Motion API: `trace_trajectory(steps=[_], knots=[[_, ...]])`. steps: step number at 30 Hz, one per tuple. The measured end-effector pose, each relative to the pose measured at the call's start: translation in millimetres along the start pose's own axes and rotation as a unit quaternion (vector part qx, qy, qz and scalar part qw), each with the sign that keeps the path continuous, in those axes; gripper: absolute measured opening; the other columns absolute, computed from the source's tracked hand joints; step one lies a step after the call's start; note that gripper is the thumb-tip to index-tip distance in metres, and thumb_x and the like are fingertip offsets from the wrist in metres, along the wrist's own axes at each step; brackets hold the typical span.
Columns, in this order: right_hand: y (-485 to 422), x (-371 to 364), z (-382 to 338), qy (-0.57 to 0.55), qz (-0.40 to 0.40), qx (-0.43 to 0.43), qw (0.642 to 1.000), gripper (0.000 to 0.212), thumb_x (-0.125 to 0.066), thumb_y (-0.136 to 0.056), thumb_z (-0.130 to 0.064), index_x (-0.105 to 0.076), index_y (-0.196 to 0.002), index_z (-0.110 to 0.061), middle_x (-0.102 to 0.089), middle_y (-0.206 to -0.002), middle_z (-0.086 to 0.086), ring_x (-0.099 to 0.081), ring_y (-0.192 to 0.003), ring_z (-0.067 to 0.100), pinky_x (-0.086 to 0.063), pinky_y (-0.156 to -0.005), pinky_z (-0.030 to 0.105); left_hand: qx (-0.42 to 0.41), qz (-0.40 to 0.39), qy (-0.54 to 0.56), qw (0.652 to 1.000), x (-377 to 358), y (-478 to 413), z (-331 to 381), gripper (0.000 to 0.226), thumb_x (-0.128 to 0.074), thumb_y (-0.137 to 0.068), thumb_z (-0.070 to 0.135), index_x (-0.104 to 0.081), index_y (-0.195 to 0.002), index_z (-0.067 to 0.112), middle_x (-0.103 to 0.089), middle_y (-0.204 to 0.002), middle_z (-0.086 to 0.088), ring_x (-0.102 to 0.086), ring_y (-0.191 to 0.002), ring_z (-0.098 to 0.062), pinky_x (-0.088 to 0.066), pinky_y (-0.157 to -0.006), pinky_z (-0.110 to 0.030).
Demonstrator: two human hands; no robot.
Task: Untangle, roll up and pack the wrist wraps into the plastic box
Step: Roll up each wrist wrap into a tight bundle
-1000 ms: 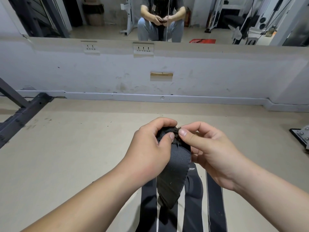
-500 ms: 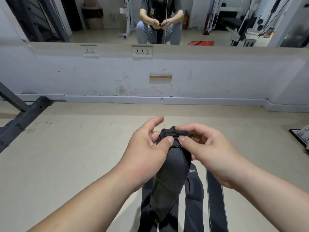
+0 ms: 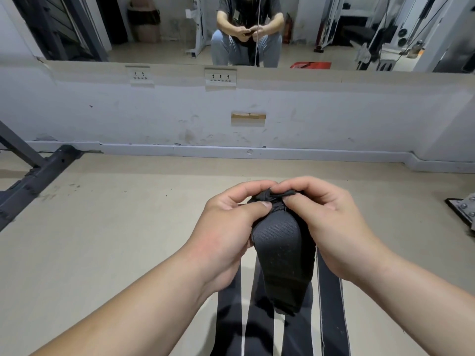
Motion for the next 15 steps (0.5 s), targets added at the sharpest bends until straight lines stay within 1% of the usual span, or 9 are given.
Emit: trace_trajectory(steps=[2, 4, 6, 7, 8, 9, 10, 13, 15], knots=[[0, -1, -2, -0.038, -0.031, -0.021, 0.999, 0.042, -0.056, -0.098, 0.01, -0.083, -0.085, -0.02, -0.081, -0.102, 0.007, -0.076, -0.097, 0.017, -0.057, -0.082, 0.026, -0.008, 0.024, 0.032, 0.999, 1, -1, 0, 0.034, -0.057, -0.097, -0.01, -0.082, -0.105, 0.012, -0.081, -0.103, -0.014, -0.075, -0.085, -0.023, -0.06, -0.076, -0.032], [1, -2, -1, -0.07, -0.066, -0.052, 0.994, 0.036, -0.053, -0.1, 0.006, -0.083, -0.096, -0.015, -0.08, -0.111, 0.009, -0.075, -0.105, 0.018, -0.058, -0.084, 0.025, -0.02, 0.055, 0.036, 0.998, 4, -2, 0, 0.034, -0.057, -0.096, -0.012, -0.082, -0.105, 0.009, -0.081, -0.102, -0.015, -0.077, -0.09, -0.025, -0.062, -0.082, -0.034], [3, -4, 1, -0.084, -0.078, -0.066, 0.991, 0.024, -0.057, -0.102, -0.009, -0.081, -0.107, -0.012, -0.079, -0.116, 0.01, -0.074, -0.112, 0.02, -0.058, -0.088, 0.026, -0.028, 0.073, 0.034, 0.996, 6, -2, 2, 0.034, -0.057, -0.095, -0.014, -0.082, -0.103, 0.008, -0.081, -0.1, -0.015, -0.078, -0.091, -0.027, -0.063, -0.083, -0.036], [3, -4, 4, -0.077, -0.07, -0.063, 0.993, 0.02, -0.064, -0.1, -0.017, -0.08, -0.111, -0.015, -0.078, -0.116, 0.008, -0.073, -0.112, 0.019, -0.057, -0.09, 0.028, -0.027, 0.075, 0.037, 0.996, 6, -2, 2, 0.035, -0.057, -0.095, -0.014, -0.082, -0.103, 0.008, -0.082, -0.099, -0.015, -0.079, -0.088, -0.026, -0.064, -0.078, -0.034], [2, -2, 7, -0.065, -0.054, -0.063, 0.994, 0.021, -0.072, -0.097, -0.022, -0.079, -0.116, -0.021, -0.077, -0.112, 0.007, -0.073, -0.108, 0.019, -0.056, -0.091, 0.031, -0.024, 0.076, 0.043, 0.996, 5, -1, 2, 0.035, -0.057, -0.096, -0.013, -0.082, -0.104, 0.009, -0.082, -0.098, -0.015, -0.079, -0.084, -0.025, -0.064, -0.072, -0.031], [1, 0, 11, -0.056, -0.037, -0.07, 0.995, 0.028, -0.076, -0.095, -0.023, -0.075, -0.123, -0.027, -0.073, -0.105, 0.009, -0.071, -0.101, 0.019, -0.056, -0.09, 0.034, -0.02, 0.076, 0.046, 0.996, 4, -1, 2, 0.035, -0.057, -0.096, -0.012, -0.082, -0.105, 0.011, -0.082, -0.097, -0.015, -0.079, -0.082, -0.024, -0.064, -0.068, -0.029], [1, 1, 13, -0.058, -0.031, -0.088, 0.994, 0.034, -0.076, -0.096, -0.021, -0.071, -0.128, -0.028, -0.071, -0.1, 0.012, -0.071, -0.094, 0.019, -0.056, -0.086, 0.033, -0.016, 0.076, 0.046, 0.996, 4, 0, 2, 0.035, -0.057, -0.097, -0.011, -0.082, -0.107, 0.012, -0.082, -0.097, -0.014, -0.079, -0.081, -0.023, -0.064, -0.067, -0.027], [5, -5, 11, -0.099, -0.076, -0.152, 0.98, 0.025, -0.062, -0.103, -0.014, -0.07, -0.126, -0.012, -0.078, -0.105, 0.013, -0.074, -0.086, 0.019, -0.059, -0.072, 0.026, -0.013, 0.066, 0.044, 0.997, 2, 1, 1, 0.037, -0.054, -0.099, -0.009, -0.081, -0.109, 0.014, -0.082, -0.099, -0.011, -0.08, -0.088, -0.023, -0.065, -0.074, -0.027], [7, -4, 10, -0.128, -0.065, -0.165, 0.976, 0.021, -0.062, -0.101, -0.009, -0.071, -0.12, -0.01, -0.076, -0.103, 0.016, -0.073, -0.082, 0.021, -0.058, -0.066, 0.025, -0.012, 0.056, 0.047, 0.997, 0, 1, 1, 0.039, -0.051, -0.099, -0.01, -0.082, -0.108, 0.012, -0.082, -0.101, -0.012, -0.08, -0.093, -0.023, -0.064, -0.079, -0.029]])
Point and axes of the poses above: each hand's wrist, its own y-axis away from the middle knuckle, its own x-axis out of the back of the hand, z = x × y, the point moved 5 cm from there along -y, towards the middle knuckle
